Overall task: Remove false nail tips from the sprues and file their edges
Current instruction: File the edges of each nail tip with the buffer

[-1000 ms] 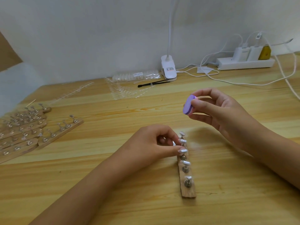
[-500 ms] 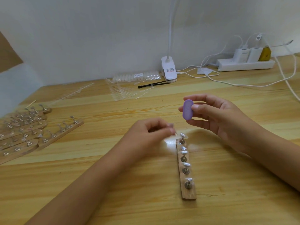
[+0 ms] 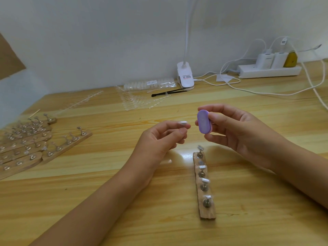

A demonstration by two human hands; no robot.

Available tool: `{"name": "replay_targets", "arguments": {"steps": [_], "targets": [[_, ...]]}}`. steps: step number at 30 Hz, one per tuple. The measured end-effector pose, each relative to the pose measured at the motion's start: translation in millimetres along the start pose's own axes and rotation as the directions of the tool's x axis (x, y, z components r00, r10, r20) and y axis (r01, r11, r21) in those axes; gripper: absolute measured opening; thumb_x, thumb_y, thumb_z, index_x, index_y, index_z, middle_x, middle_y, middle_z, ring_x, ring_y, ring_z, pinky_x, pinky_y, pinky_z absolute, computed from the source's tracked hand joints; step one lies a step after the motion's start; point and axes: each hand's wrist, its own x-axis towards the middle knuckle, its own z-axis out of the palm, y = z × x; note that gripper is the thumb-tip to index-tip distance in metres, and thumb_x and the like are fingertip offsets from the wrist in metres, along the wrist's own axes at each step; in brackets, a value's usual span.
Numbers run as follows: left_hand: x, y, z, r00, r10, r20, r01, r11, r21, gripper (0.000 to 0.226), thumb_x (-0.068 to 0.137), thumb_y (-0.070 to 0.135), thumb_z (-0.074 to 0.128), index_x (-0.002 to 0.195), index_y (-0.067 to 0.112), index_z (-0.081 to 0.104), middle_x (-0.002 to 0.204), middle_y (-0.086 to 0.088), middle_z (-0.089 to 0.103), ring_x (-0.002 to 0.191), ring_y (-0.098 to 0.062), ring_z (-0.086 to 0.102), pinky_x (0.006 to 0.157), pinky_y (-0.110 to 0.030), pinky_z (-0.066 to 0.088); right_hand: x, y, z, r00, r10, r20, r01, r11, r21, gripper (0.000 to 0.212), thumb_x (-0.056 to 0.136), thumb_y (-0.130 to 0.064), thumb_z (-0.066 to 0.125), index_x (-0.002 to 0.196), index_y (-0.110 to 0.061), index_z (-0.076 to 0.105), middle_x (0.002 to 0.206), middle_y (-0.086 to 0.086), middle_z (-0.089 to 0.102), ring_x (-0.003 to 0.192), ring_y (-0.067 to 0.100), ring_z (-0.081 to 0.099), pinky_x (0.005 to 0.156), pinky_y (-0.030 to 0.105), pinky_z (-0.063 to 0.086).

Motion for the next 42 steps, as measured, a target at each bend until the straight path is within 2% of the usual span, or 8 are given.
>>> {"name": "replay_targets", "arguments": {"steps": [5,8,14,19,24,32,38,42], "targets": [[0,1,3,1.000,0.010,0.029,-0.009,1.000,-0.026,0.017,0.079,0.039,0.073,0.094,0.033,0.079,0.093,0.011,0.073,0.085,-0.003,0.064,0.084,-0.021,0.050,-1,-1,0,1.000,0.013,0.026,-0.013,1.000,-0.011,0.038,0.083,-0.029,0.067,0.121,-0.030,0.069,0.114,0.011,0.072,0.095,0.011,0.070,0.074,0.024,0.057],[0,4,5,1.000,-0.014,0.005,0.014,0.997,-0.070,0.032,0.077,0.056,0.070,0.090,0.028,0.080,0.086,0.009,0.070,0.084,-0.004,0.064,0.081,-0.018,0.051,-1,-1,1,1.000,0.017,0.023,-0.017,1.000,-0.019,0.035,0.082,-0.029,0.067,0.117,-0.027,0.071,0.113,0.011,0.072,0.097,0.012,0.070,0.074,0.023,0.057],[1,2,2,0.999,-0.038,-0.033,0.034,0.993,-0.112,0.034,0.073,0.041,0.073,0.103,0.026,0.075,0.090,0.007,0.074,0.086,-0.005,0.067,0.083,-0.020,0.051,-1,1,1,1.000,0.011,0.003,-0.011,1.000,0.010,0.030,0.079,-0.024,0.069,0.109,-0.018,0.073,0.108,0.013,0.073,0.094,0.016,0.071,0.075,0.025,0.057],[1,2,2,0.999,-0.044,-0.005,0.043,0.994,-0.099,0.044,0.066,0.050,0.080,0.096,0.019,0.078,0.091,0.001,0.074,0.085,-0.005,0.066,0.079,-0.018,0.051,-4,0,5,0.998,-0.024,0.054,0.029,0.996,-0.083,0.026,0.073,-0.023,0.073,0.099,-0.017,0.072,0.100,0.012,0.074,0.093,0.022,0.073,0.077,0.024,0.057],[3,-1,2,0.998,-0.061,0.001,0.061,0.990,-0.126,0.034,0.063,0.049,0.077,0.084,0.023,0.081,0.083,0.003,0.073,0.078,-0.003,0.066,0.073,-0.013,0.052,-6,0,11,0.986,-0.163,-0.019,0.161,0.984,-0.083,0.033,0.072,-0.025,0.073,0.101,-0.011,0.066,0.096,0.008,0.074,0.091,0.021,0.073,0.079,0.023,0.056],[5,2,2,0.993,-0.120,-0.018,0.113,0.970,-0.214,0.031,0.058,0.046,0.078,0.076,0.021,0.080,0.079,0.003,0.073,0.072,-0.002,0.066,0.069,-0.012,0.052,-7,-1,11,0.988,-0.146,-0.045,0.139,0.981,-0.136,0.039,0.069,-0.026,0.074,0.102,-0.010,0.062,0.097,0.010,0.072,0.093,0.025,0.072,0.079,0.025,0.057],[2,4,1,0.995,-0.100,0.027,0.103,0.980,-0.172,0.034,0.062,0.048,0.085,0.086,0.027,0.075,0.084,0.003,0.073,0.076,-0.006,0.065,0.074,-0.018,0.055,-10,2,18,0.991,-0.079,0.107,0.106,0.956,-0.273,0.034,0.084,-0.020,0.064,0.117,-0.014,0.065,0.096,0.010,0.075,0.089,0.021,0.072,0.076,0.024,0.056],[1,5,2,0.995,-0.090,0.030,0.092,0.992,-0.085,0.023,0.068,0.047,0.078,0.079,0.028,0.072,0.082,0.004,0.073,0.077,-0.008,0.065,0.081,-0.025,0.051,-13,0,20,0.987,-0.088,0.138,0.129,0.936,-0.327,0.034,0.086,-0.020,0.062,0.120,-0.015,0.067,0.102,0.008,0.075,0.093,0.019,0.072,0.077,0.022,0.056]]}}
